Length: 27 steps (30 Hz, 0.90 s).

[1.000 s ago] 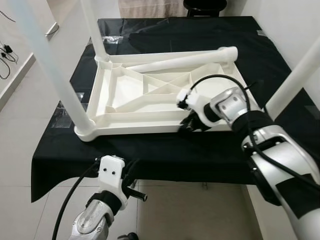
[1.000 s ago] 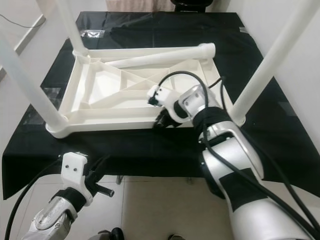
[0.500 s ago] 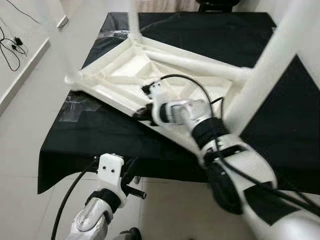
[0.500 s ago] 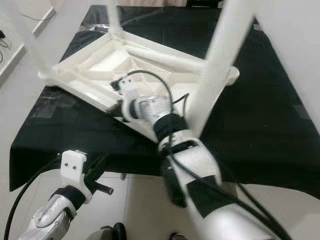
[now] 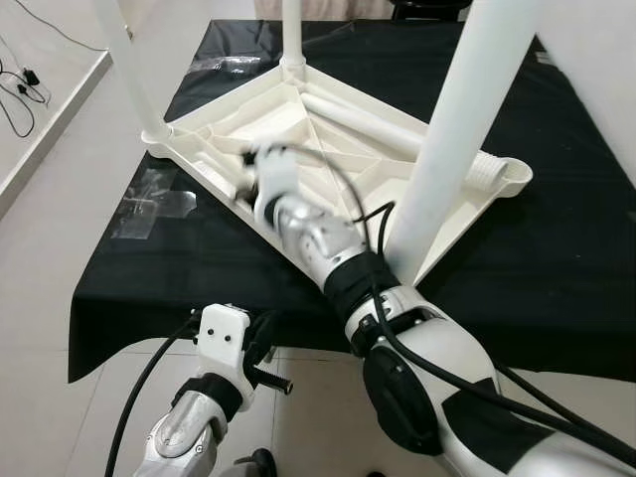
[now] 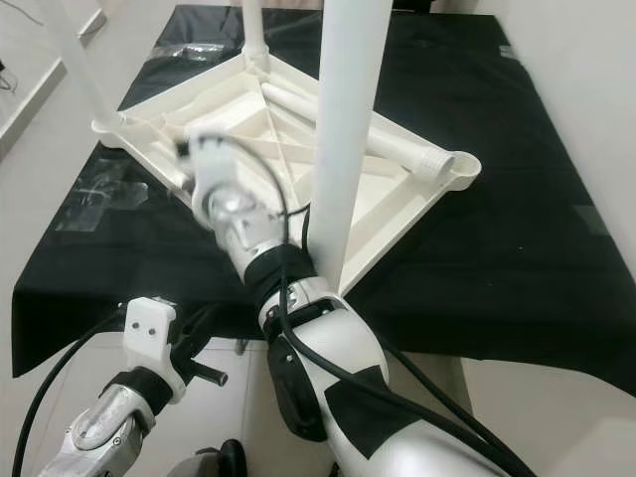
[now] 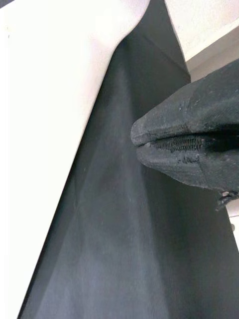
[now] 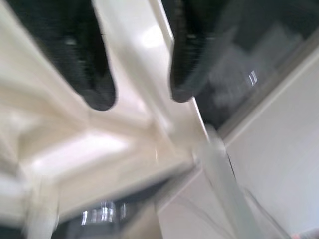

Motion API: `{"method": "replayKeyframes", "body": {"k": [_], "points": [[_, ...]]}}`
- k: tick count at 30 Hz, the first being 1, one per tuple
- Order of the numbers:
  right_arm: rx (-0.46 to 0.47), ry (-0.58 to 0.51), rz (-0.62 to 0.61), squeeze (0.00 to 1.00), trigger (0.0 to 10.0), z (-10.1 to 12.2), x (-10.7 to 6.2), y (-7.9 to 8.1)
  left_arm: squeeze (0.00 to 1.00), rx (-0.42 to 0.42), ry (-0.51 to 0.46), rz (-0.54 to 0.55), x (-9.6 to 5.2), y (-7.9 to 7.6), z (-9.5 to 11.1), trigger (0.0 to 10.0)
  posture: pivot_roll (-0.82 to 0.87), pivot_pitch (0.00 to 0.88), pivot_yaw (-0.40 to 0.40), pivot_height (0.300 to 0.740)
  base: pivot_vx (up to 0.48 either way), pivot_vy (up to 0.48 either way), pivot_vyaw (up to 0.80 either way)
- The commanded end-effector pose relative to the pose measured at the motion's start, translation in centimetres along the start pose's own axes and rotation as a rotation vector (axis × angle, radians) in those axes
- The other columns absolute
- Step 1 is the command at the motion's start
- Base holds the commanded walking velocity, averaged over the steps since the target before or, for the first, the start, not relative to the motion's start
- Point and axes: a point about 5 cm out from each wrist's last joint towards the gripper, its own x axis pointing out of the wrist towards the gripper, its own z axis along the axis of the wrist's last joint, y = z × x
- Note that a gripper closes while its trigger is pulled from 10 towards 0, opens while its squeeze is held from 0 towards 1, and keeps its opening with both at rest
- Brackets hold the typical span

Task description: Building children table

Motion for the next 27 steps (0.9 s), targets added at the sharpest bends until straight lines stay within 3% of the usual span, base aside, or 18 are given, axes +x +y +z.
{"method": "replayKeyframes", "body": {"k": [1, 7, 9, 10, 11, 12, 13, 14, 16, 19, 22, 23, 25, 27], "points": [[0.038, -0.012, 0.048, 1.0, 10.0, -0.4, -0.1, 1.3, 0.0, 0.001, 0.021, 0.001, -0.1, -0.1, -0.6, 10.0, 0.01, 0.215, -0.017, 0.74, 0.0, 0.0, 0.0], [0.079, -0.087, 0.227, 1.0, 10.0, -1.0, -1.9, 1.1, 0.0, 0.0, 0.021, -0.005, -0.1, -0.1, -0.7, 10.0, -0.01, 0.207, -0.011, 0.74, 0.0, 0.0, 0.0], [0.075, -0.101, 0.405, 1.0, 10.0, -2.5, -4.3, 0.7, 0.0, 0.001, 0.019, -0.005, 0.0, 0.0, -0.7, 10.0, -0.01, 0.203, -0.008, 0.74, 0.0, 0.0, 0.0], [0.061, -0.095, 0.459, 0.85, 10.0, -3.3, -5.3, 0.4, 0.0, 0.002, 0.017, -0.004, 0.0, 0.1, -0.7, 10.0, -0.02, 0.2, -0.004, 0.74, 0.0, 0.0, 0.0], [0.061, -0.095, 0.459, 0.85, 10.0, -3.3, -5.3, 0.4, 0.0, 0.002, 0.017, -0.004, 0.0, 0.1, -0.7, 10.0, -0.02, 0.2, -0.004, 0.74, 0.0, 0.0, 0.0], [0.044, -0.08, 0.491, 0.0, 10.0, -4.4, -6.3, -0.3, 0.0, 0.005, 0.012, 0.002, 0.1, 0.2, -0.6, 10.0, -0.03, 0.197, -0.002, 0.74, 0.0, 0.0, 0.0], [0.044, -0.08, 0.491, 0.0, 10.0, -4.4, -6.3, -0.3, 0.0, 0.005, 0.012, 0.002, 0.1, 0.2, -0.6, 10.0, -0.03, 0.197, -0.002, 0.74, 0.0, 0.0, 0.0], [0.046, -0.05, 0.533, 0.0, 10.0, -5.5, -7.5, -1.2, 0.0, 0.009, 0.006, 0.013, 0.1, 0.5, -0.5, 10.0, -0.03, 0.195, 0.001, 0.74, 0.0, 0.0, 0.0], [0.046, -0.05, 0.533, 0.0, 10.0, -5.5, -7.5, -1.2, 0.0, 0.009, 0.006, 0.013, 0.1, 0.5, -0.5, 10.0, -0.03, 0.195, 0.001, 0.74, 0.0, 0.0, 0.0], [0.049, 0.011, 0.594, 0.0, 10.0, -7.9, -11.0, -3.6, 0.0, 0.019, -0.015, 0.059, 0.1, 1.4, -0.2, 10.0, -0.04, 0.194, 0.009, 0.74, 0.0, 0.0, 0.0], [0.075, 0.047, 0.572, 0.0, 10.0, -8.8, -12.8, -5.4, 0.0, 0.025, -0.021, 0.086, 0.0, 1.9, -0.1, 10.0, -0.04, 0.193, 0.01, 0.74, 0.0, 0.0, 0.0], [0.075, 0.047, 0.572, 0.0, 10.0, -8.8, -12.8, -5.4, 0.0, 0.025, -0.021, 0.086, 0.0, 1.9, -0.1, 10.0, -0.04, 0.193, 0.01, 0.74, 0.0, 0.0, 0.0], [0.087, 0.075, 0.605, 0.0, 10.0, -9.1, -14.5, -6.2, 0.0, 0.027, -0.022, 0.09, -0.1, 2.1, -0.1, 10.0, -0.04, 0.194, 0.014, 0.74, 0.0, 0.0, 0.0], [0.087, 0.075, 0.605, 0.0, 10.0, -9.1, -14.5, -6.2, 0.0, 0.027, -0.022, 0.09, -0.1, 2.1, -0.1, 10.0, -0.04, 0.194, 0.014, 0.74, 0.0, 0.0, 0.0]]}}
